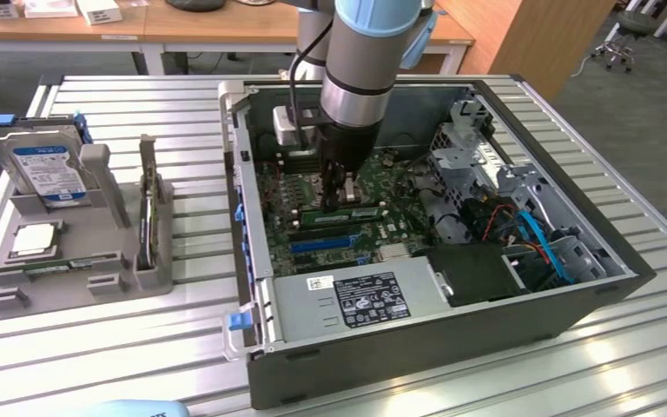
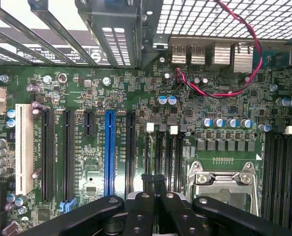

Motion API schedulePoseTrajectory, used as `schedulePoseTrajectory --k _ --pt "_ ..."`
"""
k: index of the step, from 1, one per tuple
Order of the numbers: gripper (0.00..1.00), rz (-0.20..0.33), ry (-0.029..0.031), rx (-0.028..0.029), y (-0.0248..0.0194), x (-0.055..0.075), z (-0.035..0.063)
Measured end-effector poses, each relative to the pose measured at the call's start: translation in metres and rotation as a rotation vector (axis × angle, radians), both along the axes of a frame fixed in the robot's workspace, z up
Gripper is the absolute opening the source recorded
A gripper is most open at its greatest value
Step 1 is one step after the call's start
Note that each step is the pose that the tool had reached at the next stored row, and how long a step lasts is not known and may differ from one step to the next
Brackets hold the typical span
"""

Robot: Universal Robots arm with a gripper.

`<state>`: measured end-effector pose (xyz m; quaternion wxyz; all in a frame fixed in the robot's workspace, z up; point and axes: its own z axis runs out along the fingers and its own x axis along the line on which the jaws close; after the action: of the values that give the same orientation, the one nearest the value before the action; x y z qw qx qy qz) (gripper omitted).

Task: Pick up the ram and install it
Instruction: 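Press down the ram until it locks into place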

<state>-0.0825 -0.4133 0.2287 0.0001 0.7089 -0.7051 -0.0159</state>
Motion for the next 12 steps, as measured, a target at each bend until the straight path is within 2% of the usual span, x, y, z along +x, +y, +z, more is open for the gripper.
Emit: schedulePoseTrajectory --k 12 --pt "0.10 0.000 0.0001 -0.0002 0.0000 0.0000 -0.0028"
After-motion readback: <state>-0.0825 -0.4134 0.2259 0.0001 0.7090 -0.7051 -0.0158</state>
